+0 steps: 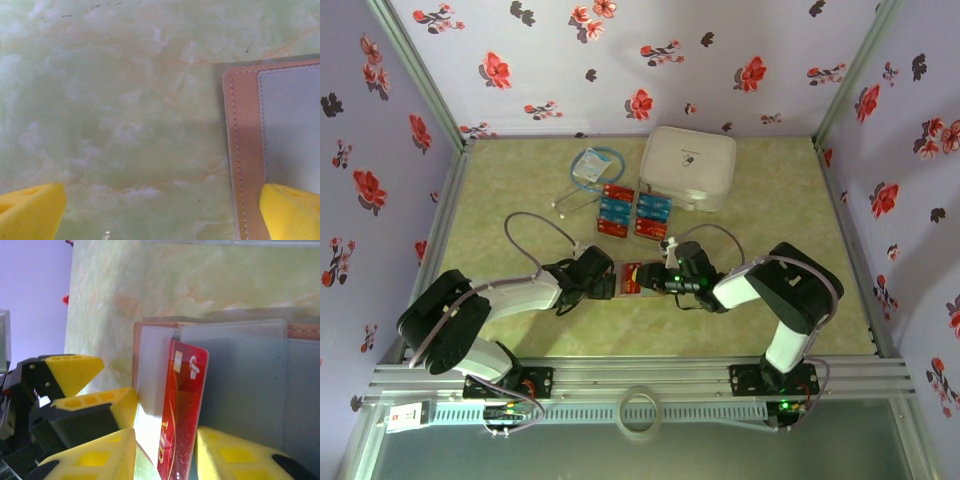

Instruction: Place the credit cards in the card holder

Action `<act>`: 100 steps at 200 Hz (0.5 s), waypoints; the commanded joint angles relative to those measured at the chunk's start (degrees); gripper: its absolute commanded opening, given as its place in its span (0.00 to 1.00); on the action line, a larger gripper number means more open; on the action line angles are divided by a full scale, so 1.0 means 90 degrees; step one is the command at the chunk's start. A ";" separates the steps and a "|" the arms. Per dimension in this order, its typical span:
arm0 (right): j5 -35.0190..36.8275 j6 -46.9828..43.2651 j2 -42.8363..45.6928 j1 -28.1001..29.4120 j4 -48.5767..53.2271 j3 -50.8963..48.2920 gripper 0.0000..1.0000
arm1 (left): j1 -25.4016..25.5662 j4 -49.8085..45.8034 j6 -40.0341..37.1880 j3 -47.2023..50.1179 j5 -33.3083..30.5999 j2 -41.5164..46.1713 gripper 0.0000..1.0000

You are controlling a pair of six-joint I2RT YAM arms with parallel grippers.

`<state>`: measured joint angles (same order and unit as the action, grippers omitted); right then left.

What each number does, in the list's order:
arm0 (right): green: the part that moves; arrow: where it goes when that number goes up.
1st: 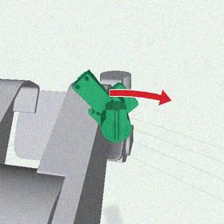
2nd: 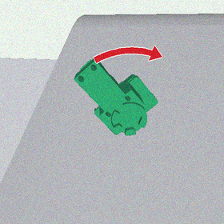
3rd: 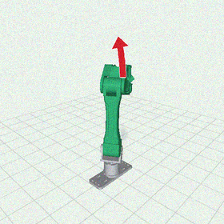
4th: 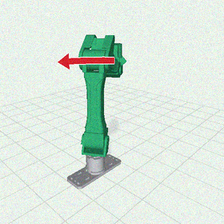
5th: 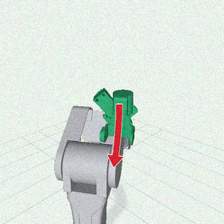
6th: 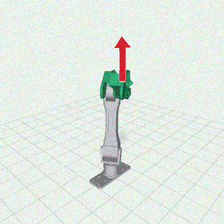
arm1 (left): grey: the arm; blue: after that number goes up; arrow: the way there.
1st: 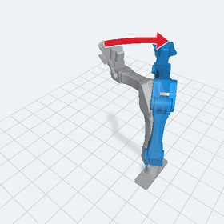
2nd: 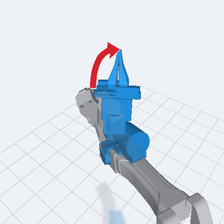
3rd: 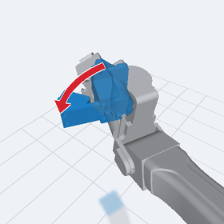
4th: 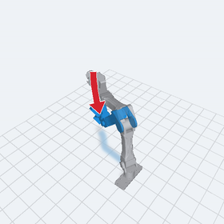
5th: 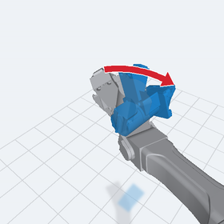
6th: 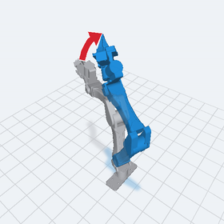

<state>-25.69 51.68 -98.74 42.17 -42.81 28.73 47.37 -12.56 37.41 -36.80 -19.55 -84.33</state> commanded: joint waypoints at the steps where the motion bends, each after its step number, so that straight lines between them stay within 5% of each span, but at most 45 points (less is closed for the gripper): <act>1: 0.0211 -0.0480 0.0323 0.0021 0.1334 0.0179 0.42 | -0.0027 -0.0576 0.0104 -0.0225 -0.0121 0.0201 1.00; 68: 0.0692 -0.1503 0.1000 0.0020 0.3827 0.1224 0.49 | -0.0587 -0.1140 -0.0072 -0.0410 -0.0110 0.0751 1.00; 100: 0.1263 -0.1806 0.0950 0.0033 0.4916 0.1682 0.34 | -0.0728 -0.1302 -0.0133 -0.0366 -0.0113 0.0711 1.00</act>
<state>-19.84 39.53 -90.80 42.17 -10.04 40.97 41.58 -20.67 37.19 -39.72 -19.53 -78.28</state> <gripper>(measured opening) 0.405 0.997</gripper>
